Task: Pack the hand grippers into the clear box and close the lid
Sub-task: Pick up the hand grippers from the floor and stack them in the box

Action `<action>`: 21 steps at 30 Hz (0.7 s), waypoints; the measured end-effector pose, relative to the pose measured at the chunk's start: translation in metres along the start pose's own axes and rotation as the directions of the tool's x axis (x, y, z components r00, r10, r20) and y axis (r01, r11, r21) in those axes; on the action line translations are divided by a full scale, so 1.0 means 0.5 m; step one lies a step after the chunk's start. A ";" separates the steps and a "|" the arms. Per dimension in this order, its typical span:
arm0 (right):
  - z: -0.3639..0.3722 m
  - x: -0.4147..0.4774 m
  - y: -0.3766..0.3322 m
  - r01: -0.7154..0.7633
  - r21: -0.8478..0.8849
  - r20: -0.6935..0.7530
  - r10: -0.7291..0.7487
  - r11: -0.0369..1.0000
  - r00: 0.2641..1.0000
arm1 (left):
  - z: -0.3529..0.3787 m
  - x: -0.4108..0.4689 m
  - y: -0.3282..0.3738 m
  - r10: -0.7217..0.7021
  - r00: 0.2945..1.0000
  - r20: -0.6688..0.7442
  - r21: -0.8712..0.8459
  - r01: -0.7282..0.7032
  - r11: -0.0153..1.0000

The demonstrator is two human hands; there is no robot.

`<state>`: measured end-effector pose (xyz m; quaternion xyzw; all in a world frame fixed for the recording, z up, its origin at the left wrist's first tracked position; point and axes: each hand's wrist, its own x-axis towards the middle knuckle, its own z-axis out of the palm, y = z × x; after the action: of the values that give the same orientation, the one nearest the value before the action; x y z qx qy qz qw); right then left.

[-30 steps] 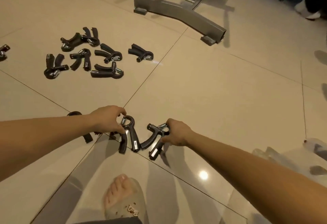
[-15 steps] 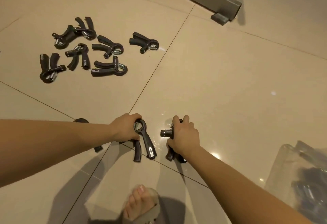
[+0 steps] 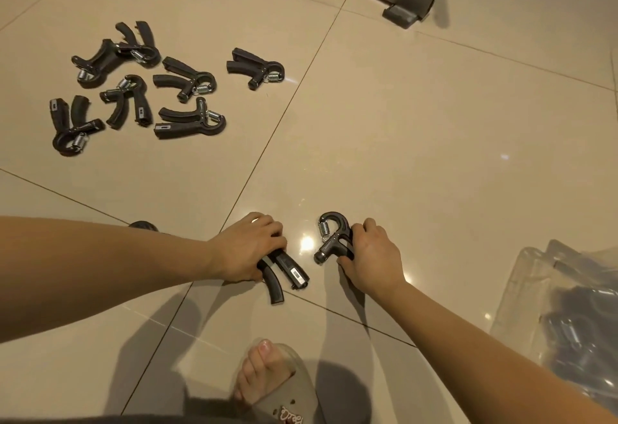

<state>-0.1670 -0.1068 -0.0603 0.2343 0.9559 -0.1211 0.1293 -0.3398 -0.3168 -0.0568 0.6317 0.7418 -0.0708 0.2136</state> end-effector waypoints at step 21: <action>-0.439 -0.206 0.387 0.091 -0.118 -0.220 -0.116 0.989 0.969 | -0.380 0.216 0.322 -0.241 0.867 -0.436 -0.365 0.074 0.928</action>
<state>-0.0279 0.0809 0.1437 0.1890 0.9804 -0.0490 0.0253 -0.2394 -0.1167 0.0966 0.5202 0.8220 0.1957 0.1241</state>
